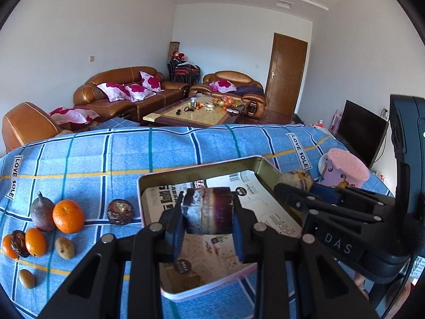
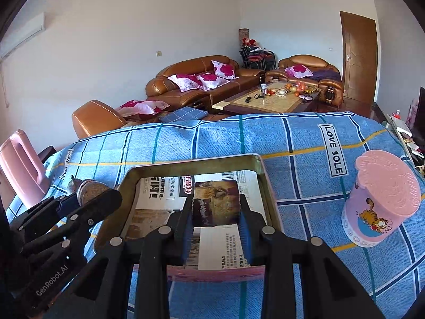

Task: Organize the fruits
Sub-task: 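Release the slice into the pink tin with the left tool while the right tool drops the cake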

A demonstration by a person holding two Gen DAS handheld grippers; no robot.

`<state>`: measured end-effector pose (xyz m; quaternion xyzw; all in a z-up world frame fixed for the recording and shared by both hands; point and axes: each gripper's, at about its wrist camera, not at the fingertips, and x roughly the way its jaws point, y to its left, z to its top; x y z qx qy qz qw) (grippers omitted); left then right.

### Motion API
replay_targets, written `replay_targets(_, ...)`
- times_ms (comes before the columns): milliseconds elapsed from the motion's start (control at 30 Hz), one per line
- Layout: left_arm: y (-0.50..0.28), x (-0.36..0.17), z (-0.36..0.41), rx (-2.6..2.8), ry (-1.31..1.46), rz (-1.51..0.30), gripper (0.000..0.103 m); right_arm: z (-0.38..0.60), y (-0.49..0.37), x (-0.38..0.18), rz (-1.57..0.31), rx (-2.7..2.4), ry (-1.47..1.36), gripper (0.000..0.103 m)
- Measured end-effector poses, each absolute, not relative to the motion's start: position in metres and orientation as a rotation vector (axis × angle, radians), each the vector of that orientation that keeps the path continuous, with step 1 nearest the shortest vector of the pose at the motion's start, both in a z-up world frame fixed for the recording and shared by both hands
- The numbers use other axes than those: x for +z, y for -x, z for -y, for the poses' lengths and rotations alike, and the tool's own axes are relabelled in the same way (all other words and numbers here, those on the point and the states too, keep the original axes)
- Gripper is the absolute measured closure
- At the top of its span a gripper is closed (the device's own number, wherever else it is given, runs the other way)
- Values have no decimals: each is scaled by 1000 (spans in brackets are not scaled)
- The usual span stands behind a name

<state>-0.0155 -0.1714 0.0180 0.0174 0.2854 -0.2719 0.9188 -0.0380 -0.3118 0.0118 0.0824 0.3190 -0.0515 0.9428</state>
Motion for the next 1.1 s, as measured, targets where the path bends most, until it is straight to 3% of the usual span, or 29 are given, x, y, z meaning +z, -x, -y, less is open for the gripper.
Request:
replay_targets(1000, 0, -10, 184, -446, -102, -688, 71, 299, 19, -20, -773, -155, -84, 70)
replay_targets(1067, 1, -9, 182, -433, -102, -678, 67, 298, 20, -19, -764, -156, -86, 69)
replay_targets(1100, 2, -8, 181, -422, -101, -671, 59, 298, 21, -18, -753, -163, -87, 68)
